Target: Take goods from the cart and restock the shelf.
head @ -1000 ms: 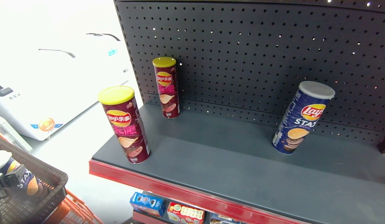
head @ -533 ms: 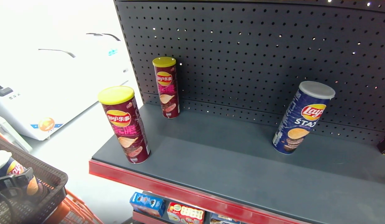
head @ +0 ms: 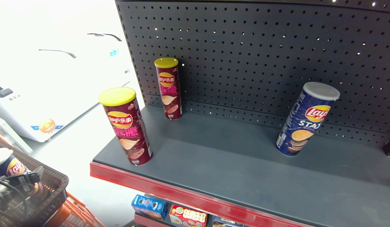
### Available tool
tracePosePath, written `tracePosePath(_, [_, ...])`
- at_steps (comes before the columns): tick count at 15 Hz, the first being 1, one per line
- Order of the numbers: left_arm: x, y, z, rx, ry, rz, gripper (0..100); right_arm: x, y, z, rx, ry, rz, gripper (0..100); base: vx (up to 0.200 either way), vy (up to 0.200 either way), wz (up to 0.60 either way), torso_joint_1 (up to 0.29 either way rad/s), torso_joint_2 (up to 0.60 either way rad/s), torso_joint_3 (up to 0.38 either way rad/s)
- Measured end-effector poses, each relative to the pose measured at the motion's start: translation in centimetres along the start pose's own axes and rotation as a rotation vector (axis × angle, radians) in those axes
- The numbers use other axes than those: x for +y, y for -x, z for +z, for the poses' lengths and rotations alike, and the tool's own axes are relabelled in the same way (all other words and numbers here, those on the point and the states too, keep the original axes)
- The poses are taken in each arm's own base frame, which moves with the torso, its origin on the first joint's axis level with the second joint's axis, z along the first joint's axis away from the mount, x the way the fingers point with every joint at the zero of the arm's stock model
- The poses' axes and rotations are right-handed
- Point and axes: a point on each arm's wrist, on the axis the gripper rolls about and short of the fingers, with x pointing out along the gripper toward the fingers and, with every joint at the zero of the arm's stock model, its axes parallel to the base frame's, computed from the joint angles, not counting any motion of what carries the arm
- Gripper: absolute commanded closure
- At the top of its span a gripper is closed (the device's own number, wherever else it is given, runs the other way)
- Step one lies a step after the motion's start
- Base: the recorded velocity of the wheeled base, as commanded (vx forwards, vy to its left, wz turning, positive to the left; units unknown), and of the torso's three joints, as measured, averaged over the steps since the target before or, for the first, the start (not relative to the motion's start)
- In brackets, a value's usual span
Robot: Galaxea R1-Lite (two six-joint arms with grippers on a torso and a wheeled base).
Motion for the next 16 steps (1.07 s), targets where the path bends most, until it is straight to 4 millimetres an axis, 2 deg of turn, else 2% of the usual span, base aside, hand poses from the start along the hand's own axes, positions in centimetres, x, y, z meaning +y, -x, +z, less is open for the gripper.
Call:
tracePosePath(2, [0.0,-0.5,-0.3,0.010,0.000,-0.001,0,0.0,0.0,0.0,0.000,0.000,0.000,0,0.000,0.000,0.00,0.000,0.00,0.000])
tracePosePath(3, [0.0,-0.7,-0.3,0.003,0.001,-0.001,100,0.0,0.0,0.0,0.000,0.000,0.000,0,0.000,0.000,0.00,0.000,0.00,0.000])
tracePosePath(11, [-0.6,-1.2,0.5,-0.045,-0.007,-0.025,100,0.0,0.0,0.0,0.000,0.000,0.001,0,0.000,0.000,0.00,0.000,0.00,0.000])
tracePosePath(16, [-2.0,0.7,4.3,-0.126,-0.028,-0.151,100,0.0,0.0,0.0,0.000,0.000,0.000,0,0.000,0.000,0.00,0.000,0.00,0.000])
